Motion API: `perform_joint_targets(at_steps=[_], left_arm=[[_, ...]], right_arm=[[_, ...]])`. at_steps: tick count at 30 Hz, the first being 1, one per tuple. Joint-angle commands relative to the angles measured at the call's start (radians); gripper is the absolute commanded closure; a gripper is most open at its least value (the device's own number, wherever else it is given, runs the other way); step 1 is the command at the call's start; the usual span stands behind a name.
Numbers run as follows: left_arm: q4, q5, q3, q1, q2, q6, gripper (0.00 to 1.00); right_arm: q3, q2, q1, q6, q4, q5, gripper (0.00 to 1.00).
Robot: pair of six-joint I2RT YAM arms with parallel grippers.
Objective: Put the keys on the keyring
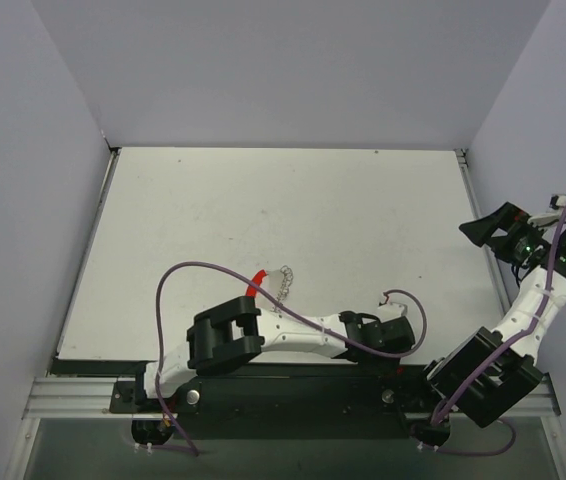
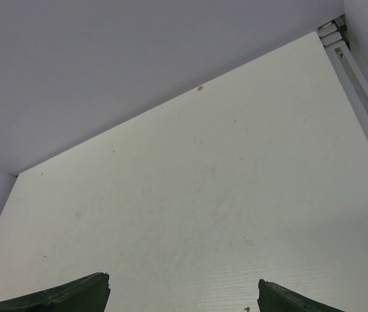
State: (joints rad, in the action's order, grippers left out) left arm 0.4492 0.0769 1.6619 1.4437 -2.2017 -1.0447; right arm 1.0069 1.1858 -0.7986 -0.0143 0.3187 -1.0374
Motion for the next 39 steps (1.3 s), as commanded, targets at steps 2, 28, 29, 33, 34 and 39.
perform_joint_targets(at_steps=[2,28,29,33,34,39], left_arm=[[0.095,0.029,0.108,0.014,-0.072,-0.034,0.47],[0.171,0.127,0.064,0.014,0.034,-0.041,1.00],[0.120,0.129,0.011,0.014,0.075,-0.040,1.00],[0.017,0.172,-0.114,0.014,0.229,-0.038,1.00],[0.028,0.173,-0.108,0.012,0.237,-0.032,1.00],[0.055,0.164,-0.059,0.012,0.224,-0.014,1.00]], right_arm=[[-0.013,0.001,-0.033,-0.023,-0.020,-0.099,0.00],[-0.005,0.078,-0.171,0.050,-0.098,-0.247,0.00],[-0.002,0.077,-0.174,0.050,-0.098,-0.247,0.00],[0.002,0.077,-0.172,0.048,-0.095,-0.253,0.00],[0.004,0.077,-0.172,0.040,-0.090,-0.259,0.00],[0.073,0.074,-0.171,-0.227,0.199,-0.213,0.00]])
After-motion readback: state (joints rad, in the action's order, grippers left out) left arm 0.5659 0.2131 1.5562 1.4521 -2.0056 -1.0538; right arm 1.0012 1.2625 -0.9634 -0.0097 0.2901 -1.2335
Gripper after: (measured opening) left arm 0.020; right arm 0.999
